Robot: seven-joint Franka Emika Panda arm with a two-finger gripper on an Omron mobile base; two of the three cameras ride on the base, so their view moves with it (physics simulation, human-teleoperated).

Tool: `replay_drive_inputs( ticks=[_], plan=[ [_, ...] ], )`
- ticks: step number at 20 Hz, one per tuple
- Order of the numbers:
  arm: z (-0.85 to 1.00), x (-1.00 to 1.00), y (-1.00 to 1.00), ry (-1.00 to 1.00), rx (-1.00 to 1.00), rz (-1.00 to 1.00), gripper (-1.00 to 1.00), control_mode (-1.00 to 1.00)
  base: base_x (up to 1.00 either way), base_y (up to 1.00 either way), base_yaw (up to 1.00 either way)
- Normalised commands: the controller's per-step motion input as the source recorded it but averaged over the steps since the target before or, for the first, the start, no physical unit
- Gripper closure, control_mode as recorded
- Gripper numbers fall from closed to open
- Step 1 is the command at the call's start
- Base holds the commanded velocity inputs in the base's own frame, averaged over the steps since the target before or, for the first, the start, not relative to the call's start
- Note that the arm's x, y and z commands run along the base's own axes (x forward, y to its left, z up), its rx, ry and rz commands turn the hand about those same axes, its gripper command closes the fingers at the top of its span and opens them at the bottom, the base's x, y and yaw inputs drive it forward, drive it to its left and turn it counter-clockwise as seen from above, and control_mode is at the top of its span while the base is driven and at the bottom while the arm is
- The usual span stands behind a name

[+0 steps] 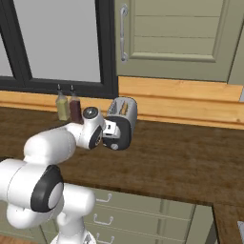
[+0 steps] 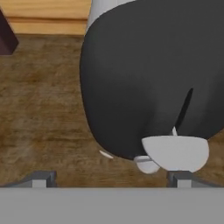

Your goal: Start the toaster. Once the lever pops up, take the bread to the plate on the dining counter.

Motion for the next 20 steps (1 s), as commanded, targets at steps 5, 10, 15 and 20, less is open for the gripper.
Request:
replay_drive_inputs(
  ticks=[5,10,15,20],
  plan=[
    [-0.06,0.18,0.00,-0.07,-0.01,0.02,-1.00,-1.00,0.00,0.00,0.00],
    [-0.22,0.33,0.00,0.00,0.00,0.02,-1.00,-1.00,0.00,0.00,0.00],
    [-0.15,0.23,0.00,0.00,0.00,0.01,-1.00,-1.00,0.00,0.00,0.00],
    [0.63,-0.56,0.00,-0.13,0.00,0.00,-1.00,-1.00,0.00,0.00,0.00]
  ],
)
